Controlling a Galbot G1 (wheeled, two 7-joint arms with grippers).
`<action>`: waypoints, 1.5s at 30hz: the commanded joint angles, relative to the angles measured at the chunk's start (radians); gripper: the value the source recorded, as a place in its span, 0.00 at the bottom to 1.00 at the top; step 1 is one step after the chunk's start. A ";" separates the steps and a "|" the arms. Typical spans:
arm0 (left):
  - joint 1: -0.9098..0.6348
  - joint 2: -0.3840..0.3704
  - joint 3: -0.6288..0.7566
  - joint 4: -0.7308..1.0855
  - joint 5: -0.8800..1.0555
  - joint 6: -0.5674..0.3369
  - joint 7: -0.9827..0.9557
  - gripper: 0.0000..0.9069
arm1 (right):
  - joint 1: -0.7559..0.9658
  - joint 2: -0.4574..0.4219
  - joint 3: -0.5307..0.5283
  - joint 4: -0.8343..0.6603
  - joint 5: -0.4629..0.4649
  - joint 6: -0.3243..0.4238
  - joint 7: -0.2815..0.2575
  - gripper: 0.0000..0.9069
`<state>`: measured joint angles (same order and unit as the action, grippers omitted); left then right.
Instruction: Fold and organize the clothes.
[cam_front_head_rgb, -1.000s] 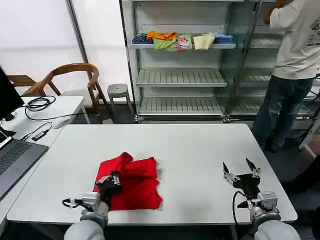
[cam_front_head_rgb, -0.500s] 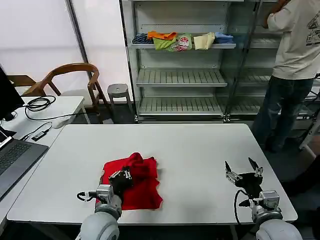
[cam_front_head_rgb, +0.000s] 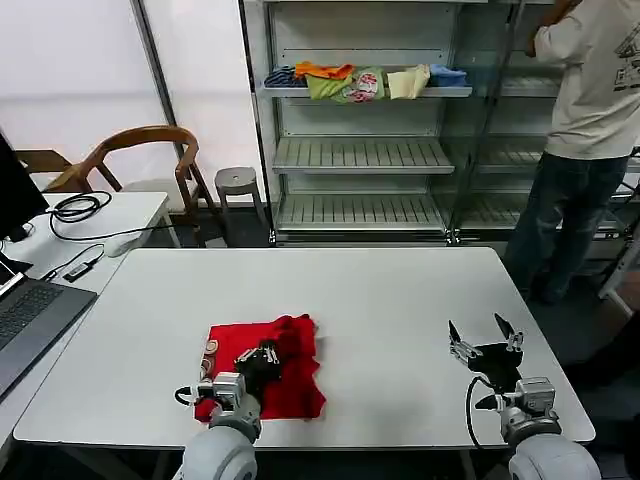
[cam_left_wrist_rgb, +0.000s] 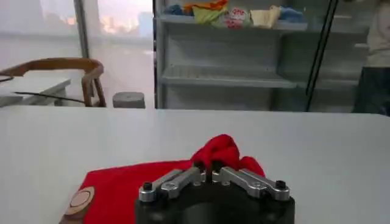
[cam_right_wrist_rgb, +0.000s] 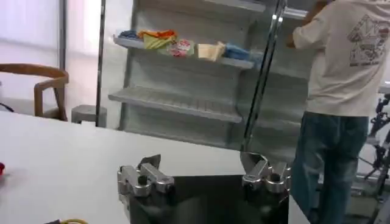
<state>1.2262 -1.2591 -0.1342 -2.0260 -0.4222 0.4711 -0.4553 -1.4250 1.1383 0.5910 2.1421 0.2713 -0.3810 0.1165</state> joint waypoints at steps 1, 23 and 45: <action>-0.001 -0.021 0.021 0.010 -0.014 -0.033 0.006 1.00 | 0.005 0.000 0.000 -0.004 0.000 0.002 -0.001 1.00; 0.093 0.048 -0.057 -0.207 0.023 -0.155 0.168 1.00 | 0.014 -0.002 0.001 0.010 0.010 0.020 -0.008 1.00; 0.177 0.094 -0.280 -0.003 -0.019 0.017 0.070 1.00 | -0.030 0.011 0.024 0.050 0.009 0.035 -0.009 1.00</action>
<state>1.3843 -1.1570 -0.3946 -2.1064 -0.4559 0.4116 -0.3518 -1.4342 1.1486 0.6044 2.1820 0.2804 -0.3477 0.1070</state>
